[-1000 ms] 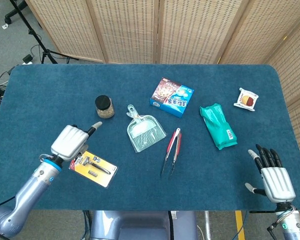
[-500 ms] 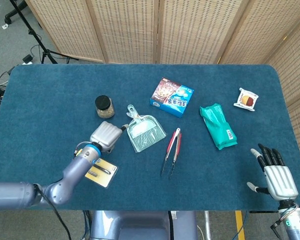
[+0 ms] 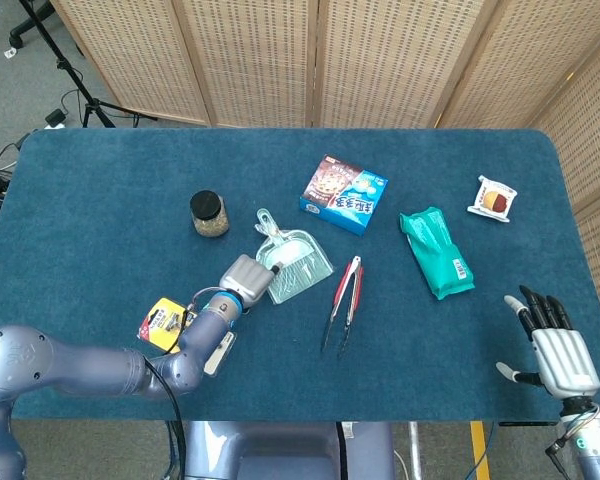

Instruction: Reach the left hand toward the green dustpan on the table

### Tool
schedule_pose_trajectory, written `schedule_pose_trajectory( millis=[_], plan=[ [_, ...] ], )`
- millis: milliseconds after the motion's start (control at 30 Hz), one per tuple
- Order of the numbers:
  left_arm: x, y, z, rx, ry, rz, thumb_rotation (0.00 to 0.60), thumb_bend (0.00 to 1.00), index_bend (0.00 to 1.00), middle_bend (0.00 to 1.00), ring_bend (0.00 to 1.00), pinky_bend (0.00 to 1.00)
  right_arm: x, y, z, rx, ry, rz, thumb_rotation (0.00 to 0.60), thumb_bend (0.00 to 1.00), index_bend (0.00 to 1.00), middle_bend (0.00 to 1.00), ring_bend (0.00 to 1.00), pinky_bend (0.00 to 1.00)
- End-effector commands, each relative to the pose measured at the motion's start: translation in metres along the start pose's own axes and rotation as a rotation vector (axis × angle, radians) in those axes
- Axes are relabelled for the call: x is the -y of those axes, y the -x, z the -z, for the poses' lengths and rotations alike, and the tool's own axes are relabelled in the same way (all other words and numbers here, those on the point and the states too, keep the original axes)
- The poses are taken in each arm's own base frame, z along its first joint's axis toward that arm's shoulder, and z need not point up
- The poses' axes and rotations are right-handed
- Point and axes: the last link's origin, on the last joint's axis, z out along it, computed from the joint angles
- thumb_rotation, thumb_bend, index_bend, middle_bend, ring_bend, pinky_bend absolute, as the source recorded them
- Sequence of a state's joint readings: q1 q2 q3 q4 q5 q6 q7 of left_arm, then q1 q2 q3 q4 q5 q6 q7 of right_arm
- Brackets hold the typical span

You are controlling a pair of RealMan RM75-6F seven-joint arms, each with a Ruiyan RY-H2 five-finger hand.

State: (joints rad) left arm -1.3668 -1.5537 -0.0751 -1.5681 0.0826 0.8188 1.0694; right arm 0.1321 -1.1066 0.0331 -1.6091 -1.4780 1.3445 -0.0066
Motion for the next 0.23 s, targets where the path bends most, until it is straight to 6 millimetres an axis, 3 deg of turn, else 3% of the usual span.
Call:
schedule_pose_trajectory(
  millis=[33,233],
  plan=[
    [0.0001,-0.0014,0.0017,-0.004,-0.001,0.005,0.600,0.40,0.00,0.70,0.68,0.55,0.0004,0.0001,0.0002,-0.001,-0.001,-0.001,0.600,0.13,0.10,0.00,0.00,0.00],
    [0.0052,-0.0023,0.0054,-0.006,-0.012,0.009,0.600,0.40,0.00,0.70,0.68,0.55,0.0039,0.0028,0.0003,0.009,-0.014,0.007,0.600,0.13,0.10,0.00,0.00,0.00]
  ],
)
